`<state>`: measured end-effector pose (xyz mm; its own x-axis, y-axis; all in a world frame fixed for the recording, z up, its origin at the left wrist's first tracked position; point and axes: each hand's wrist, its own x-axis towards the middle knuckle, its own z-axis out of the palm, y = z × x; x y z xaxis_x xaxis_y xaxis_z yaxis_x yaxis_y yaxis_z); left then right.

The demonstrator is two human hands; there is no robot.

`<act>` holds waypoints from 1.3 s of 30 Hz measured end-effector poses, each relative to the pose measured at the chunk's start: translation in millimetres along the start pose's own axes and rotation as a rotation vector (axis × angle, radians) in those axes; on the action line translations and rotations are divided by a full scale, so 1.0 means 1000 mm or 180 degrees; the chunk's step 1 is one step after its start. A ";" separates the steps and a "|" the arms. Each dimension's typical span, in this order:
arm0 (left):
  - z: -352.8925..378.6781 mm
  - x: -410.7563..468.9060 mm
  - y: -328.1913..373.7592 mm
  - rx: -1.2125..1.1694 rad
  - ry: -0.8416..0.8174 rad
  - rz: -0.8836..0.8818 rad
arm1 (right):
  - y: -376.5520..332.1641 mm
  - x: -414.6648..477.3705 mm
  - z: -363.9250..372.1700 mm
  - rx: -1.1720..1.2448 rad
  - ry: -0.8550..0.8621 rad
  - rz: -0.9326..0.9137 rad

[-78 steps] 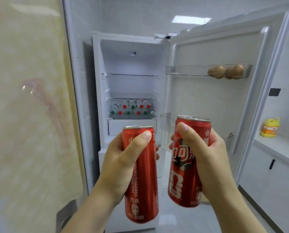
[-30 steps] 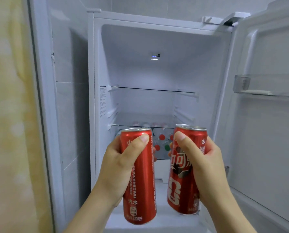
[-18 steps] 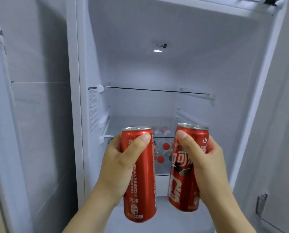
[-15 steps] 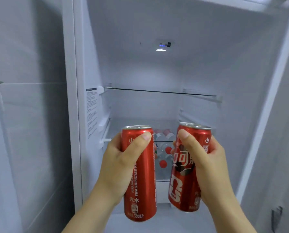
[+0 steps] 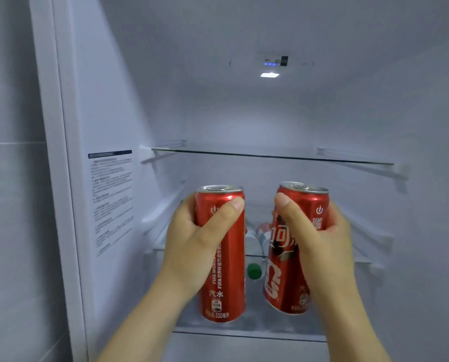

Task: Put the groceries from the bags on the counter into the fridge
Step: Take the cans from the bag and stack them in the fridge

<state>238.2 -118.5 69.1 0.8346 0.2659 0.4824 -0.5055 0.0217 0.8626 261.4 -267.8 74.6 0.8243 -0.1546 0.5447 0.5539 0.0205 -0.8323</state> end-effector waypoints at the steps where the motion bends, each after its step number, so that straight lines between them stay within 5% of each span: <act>1: 0.003 0.006 -0.004 0.0046 0.0026 0.0025 | 0.005 0.006 0.000 -0.0015 0.0014 -0.0005; 27: 0.038 0.102 -0.074 0.0315 -0.0165 0.0615 | 0.069 0.084 0.007 -0.0517 0.0481 -0.0303; 39: 0.046 0.131 -0.090 0.0482 -0.0127 0.0598 | 0.091 0.107 0.004 -0.0726 0.0118 -0.0386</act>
<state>403.1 -130.2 61.2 0.7385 0.2132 0.6396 -0.6167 -0.1700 0.7686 400.6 -278.9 57.7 0.7463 -0.1787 0.6412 0.6041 -0.2229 -0.7651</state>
